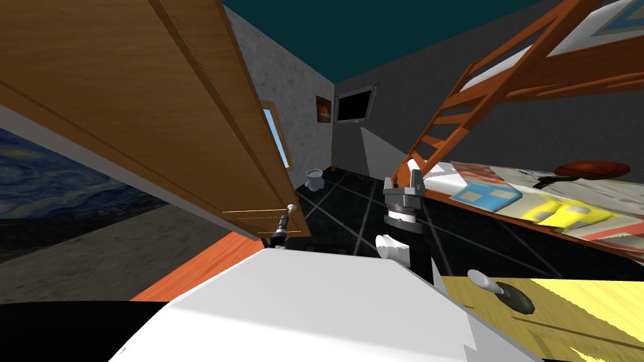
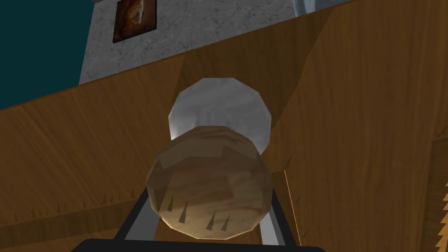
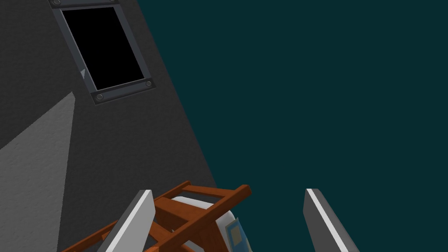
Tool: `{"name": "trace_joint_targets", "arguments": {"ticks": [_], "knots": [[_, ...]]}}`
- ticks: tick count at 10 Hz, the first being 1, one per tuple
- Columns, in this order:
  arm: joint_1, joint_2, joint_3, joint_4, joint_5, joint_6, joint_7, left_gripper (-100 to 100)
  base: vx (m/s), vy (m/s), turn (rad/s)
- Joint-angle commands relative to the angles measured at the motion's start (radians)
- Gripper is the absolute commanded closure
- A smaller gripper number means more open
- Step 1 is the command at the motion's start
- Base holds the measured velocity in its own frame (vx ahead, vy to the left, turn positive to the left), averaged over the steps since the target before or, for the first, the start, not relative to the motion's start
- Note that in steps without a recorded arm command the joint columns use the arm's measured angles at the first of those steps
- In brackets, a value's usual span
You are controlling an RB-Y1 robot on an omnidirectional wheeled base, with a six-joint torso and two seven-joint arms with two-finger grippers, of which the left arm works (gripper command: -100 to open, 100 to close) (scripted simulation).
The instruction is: Push the door open
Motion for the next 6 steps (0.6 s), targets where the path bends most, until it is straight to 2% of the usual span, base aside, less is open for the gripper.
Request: {"name": "trace_joint_targets", "arguments": {"ticks": [1, 3, 4, 5, 6], "knots": [[-0.011, 0.000, 0.003, 0.007, 0.009, -0.006, 0.032, 100, 0.001, 0.020, -0.023], [-0.027, -0.014, 0.004, 0.016, 0.038, -0.002, 0.096, 100, 0.000, 0.027, -0.047], [-0.027, -0.014, 0.004, 0.016, 0.038, -0.002, 0.115, 100, 0.001, 0.024, -0.036], [-0.034, -0.021, 0.004, 0.020, 0.052, 0.000, 0.151, 100, 0.001, 0.024, -0.043], [-0.034, -0.021, 0.004, 0.020, 0.052, 0.000, 0.156, 100, 0.000, 0.021, -0.022]]}}
